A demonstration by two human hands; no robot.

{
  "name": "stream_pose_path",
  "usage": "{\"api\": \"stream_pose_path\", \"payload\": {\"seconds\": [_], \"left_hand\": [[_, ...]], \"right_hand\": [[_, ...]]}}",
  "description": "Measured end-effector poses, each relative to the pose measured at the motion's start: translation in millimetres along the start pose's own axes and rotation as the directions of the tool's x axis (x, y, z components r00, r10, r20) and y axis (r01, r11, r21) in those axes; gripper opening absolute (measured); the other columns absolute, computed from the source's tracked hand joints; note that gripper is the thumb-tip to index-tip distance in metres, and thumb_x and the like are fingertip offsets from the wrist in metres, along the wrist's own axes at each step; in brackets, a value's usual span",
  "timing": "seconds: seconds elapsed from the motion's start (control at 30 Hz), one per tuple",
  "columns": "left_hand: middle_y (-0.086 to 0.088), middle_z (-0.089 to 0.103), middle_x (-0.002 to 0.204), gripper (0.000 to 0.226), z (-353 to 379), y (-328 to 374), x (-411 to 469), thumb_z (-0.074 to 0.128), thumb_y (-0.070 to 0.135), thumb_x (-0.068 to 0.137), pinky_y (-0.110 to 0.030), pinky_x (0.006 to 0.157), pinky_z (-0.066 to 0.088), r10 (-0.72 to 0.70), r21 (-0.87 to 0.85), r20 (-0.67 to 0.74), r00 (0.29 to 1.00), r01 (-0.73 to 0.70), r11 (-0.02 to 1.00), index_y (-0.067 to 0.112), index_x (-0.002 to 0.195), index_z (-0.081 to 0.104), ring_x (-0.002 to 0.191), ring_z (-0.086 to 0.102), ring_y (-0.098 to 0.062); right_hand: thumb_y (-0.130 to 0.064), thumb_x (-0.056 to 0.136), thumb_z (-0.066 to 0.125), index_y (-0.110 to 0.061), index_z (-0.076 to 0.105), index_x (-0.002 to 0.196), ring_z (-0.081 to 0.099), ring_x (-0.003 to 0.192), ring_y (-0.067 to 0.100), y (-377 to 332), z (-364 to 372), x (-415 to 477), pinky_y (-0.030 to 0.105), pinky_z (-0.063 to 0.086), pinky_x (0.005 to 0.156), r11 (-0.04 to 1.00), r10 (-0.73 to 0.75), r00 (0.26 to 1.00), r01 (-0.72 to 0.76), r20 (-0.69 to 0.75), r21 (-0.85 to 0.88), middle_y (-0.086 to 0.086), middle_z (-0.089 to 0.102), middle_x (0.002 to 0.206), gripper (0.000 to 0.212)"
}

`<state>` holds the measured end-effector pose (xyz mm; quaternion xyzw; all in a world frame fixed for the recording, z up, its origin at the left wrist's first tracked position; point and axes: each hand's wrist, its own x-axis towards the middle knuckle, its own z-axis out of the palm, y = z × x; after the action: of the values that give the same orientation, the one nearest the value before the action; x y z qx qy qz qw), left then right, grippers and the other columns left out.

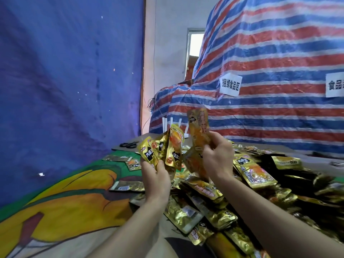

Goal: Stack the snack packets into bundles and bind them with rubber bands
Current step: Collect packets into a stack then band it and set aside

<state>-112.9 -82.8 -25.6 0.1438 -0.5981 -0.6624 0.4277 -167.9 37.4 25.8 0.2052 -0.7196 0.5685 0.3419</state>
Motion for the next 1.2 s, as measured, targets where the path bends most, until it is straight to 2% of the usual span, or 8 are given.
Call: {"api": "stream_pose_path", "payload": {"seconds": [0.1, 0.23, 0.37, 0.5, 0.63, 0.87, 1.07, 1.2], "left_hand": [[0.005, 0.038, 0.083, 0.019, -1.6, 4.7, -11.9, 0.05, 0.017, 0.105, -0.023, 0.059, 0.032, 0.002, -0.008, 0.032, 0.999, -0.002, 1.0, 0.015, 0.09, 0.038, 0.07, 0.039, -0.007], [-0.003, 0.053, 0.09, 0.018, -4.1, 1.3, -26.1, 0.059, 0.004, 0.096, -0.031, 0.064, 0.041, -0.069, 0.022, 0.184, 0.981, 0.066, 0.998, 0.015, 0.093, 0.045, 0.079, 0.052, -0.015], [-0.007, 0.06, 0.084, 0.028, -8.2, -3.4, -37.8, 0.067, -0.007, 0.082, -0.017, 0.05, 0.046, -0.143, 0.105, 0.343, 0.928, 0.113, 0.988, 0.014, 0.09, 0.049, 0.072, 0.06, -0.015], [-0.013, 0.07, 0.075, 0.022, -13.0, -1.5, -41.2, 0.071, 0.015, 0.061, -0.032, 0.061, 0.053, -0.233, -0.045, 0.595, 0.769, 0.322, 0.946, 0.007, 0.082, 0.073, 0.07, 0.069, -0.025], [-0.018, 0.074, 0.108, 0.049, -13.3, 7.2, -38.1, 0.061, 0.046, 0.085, -0.038, 0.076, 0.061, -0.287, -0.177, 0.744, 0.603, 0.592, 0.786, 0.008, 0.11, 0.078, 0.09, 0.073, -0.029], [-0.015, 0.075, 0.088, 0.027, -15.4, 9.9, -34.1, 0.061, 0.022, 0.078, -0.037, 0.069, 0.06, -0.393, -0.082, 0.746, 0.538, 0.66, 0.747, 0.007, 0.086, 0.081, 0.072, 0.073, -0.029], [-0.026, 0.066, 0.097, 0.036, -18.0, 4.9, -32.1, 0.044, -0.005, 0.08, -0.045, 0.077, 0.056, -0.476, -0.049, 0.622, 0.622, 0.637, 0.769, -0.008, 0.103, 0.072, 0.084, 0.066, -0.038], [-0.038, 0.062, 0.117, 0.042, -16.2, 3.5, -28.8, 0.052, -0.007, 0.082, -0.058, 0.085, 0.057, -0.477, -0.042, 0.503, 0.721, 0.571, 0.82, -0.012, 0.123, 0.06, 0.099, 0.066, -0.044]], "right_hand": [[-0.001, 0.096, 0.057, -0.018, 0.072, 0.118, 0.065, 0.083, -0.002, -6.1, -9.4, -10.4, 0.015, 0.057, 0.069, 0.999, -0.001, 0.999, 0.004, -0.052, 0.044, -0.022, 0.067, 0.09, 0.031], [-0.002, 0.094, 0.062, -0.024, 0.072, 0.107, 0.07, 0.083, 0.005, -7.5, -11.8, -33.6, 0.034, 0.063, 0.075, 0.987, 0.096, 0.995, -0.097, 0.015, 0.128, -0.013, 0.073, 0.091, 0.027], [-0.003, 0.089, 0.065, -0.019, 0.069, 0.126, 0.07, 0.085, 0.001, 0.8, -16.2, -53.8, 0.024, 0.061, 0.072, 0.98, 0.154, 0.983, -0.165, 0.098, 0.114, -0.012, 0.072, 0.094, 0.041], [-0.013, 0.089, 0.06, -0.025, 0.068, 0.129, 0.065, 0.104, 0.014, 8.1, -16.6, -68.3, 0.041, 0.055, 0.097, 0.981, 0.181, 0.962, -0.191, 0.203, 0.033, -0.002, 0.062, 0.114, 0.042], [-0.015, 0.098, 0.054, -0.027, 0.069, 0.113, 0.07, 0.096, 0.014, 6.6, -14.0, -73.9, 0.04, 0.06, 0.086, 0.951, 0.236, 0.934, -0.279, 0.269, 0.133, -0.006, 0.073, 0.1, 0.025], [-0.01, 0.094, 0.067, -0.024, 0.078, 0.102, 0.071, 0.087, 0.002, 6.4, -20.9, -78.4, 0.017, 0.056, 0.075, 0.954, 0.178, 0.939, -0.238, 0.293, 0.183, -0.012, 0.077, 0.089, 0.02], [-0.015, 0.092, 0.072, -0.017, 0.08, 0.101, 0.075, 0.084, 0.018, -5.9, -18.7, -81.8, 0.037, 0.063, 0.079, 0.936, 0.175, 0.926, -0.262, 0.334, 0.237, -0.002, 0.078, 0.087, 0.012], [-0.021, 0.095, 0.069, -0.025, 0.076, 0.089, 0.073, 0.075, 0.007, -7.5, -21.9, -79.1, 0.023, 0.058, 0.064, 0.933, 0.185, 0.932, -0.266, 0.31, 0.242, -0.006, 0.077, 0.081, 0.011]]}}
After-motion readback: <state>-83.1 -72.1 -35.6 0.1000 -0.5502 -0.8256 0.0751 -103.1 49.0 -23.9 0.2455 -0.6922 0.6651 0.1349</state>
